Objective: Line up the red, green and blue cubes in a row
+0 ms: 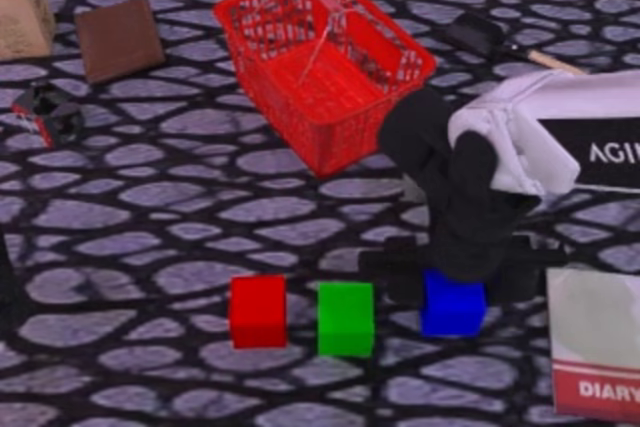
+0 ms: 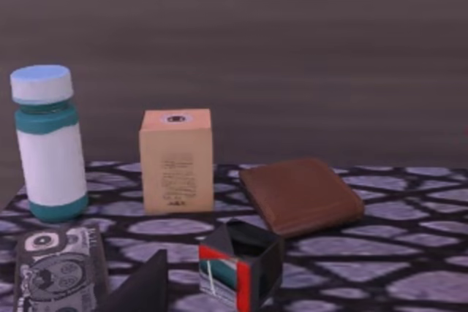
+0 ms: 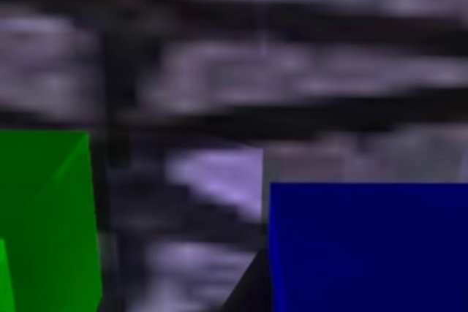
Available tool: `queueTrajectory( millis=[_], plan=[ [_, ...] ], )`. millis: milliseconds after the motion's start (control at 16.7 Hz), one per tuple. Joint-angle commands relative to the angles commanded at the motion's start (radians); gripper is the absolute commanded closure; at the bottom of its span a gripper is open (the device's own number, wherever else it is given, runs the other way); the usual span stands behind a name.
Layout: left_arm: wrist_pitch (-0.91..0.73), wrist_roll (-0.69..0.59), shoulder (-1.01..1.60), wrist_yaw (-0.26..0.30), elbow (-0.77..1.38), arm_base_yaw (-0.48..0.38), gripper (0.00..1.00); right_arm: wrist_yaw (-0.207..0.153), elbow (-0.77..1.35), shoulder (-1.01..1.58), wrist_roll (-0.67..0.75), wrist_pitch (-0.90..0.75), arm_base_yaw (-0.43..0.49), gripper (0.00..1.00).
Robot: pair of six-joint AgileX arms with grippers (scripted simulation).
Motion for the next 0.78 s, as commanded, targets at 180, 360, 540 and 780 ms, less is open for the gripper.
queueTrajectory(
  millis=[180, 360, 540, 780],
  plan=[
    [0.000, 0.000, 0.000, 0.000, 0.000, 0.000, 0.00, 0.001, -0.025, 0.019, 0.003, 0.039, 0.002, 1.00],
    [0.000, 0.000, 0.000, 0.000, 0.000, 0.000, 0.00, 0.001, -0.025, 0.019, 0.003, 0.039, 0.002, 1.00],
    [0.000, 0.000, 0.000, 0.000, 0.000, 0.000, 0.00, 0.001, -0.025, 0.019, 0.003, 0.039, 0.002, 0.77],
    [0.000, 0.000, 0.000, 0.000, 0.000, 0.000, 0.00, 0.001, -0.025, 0.019, 0.003, 0.039, 0.002, 0.47]
  ],
)
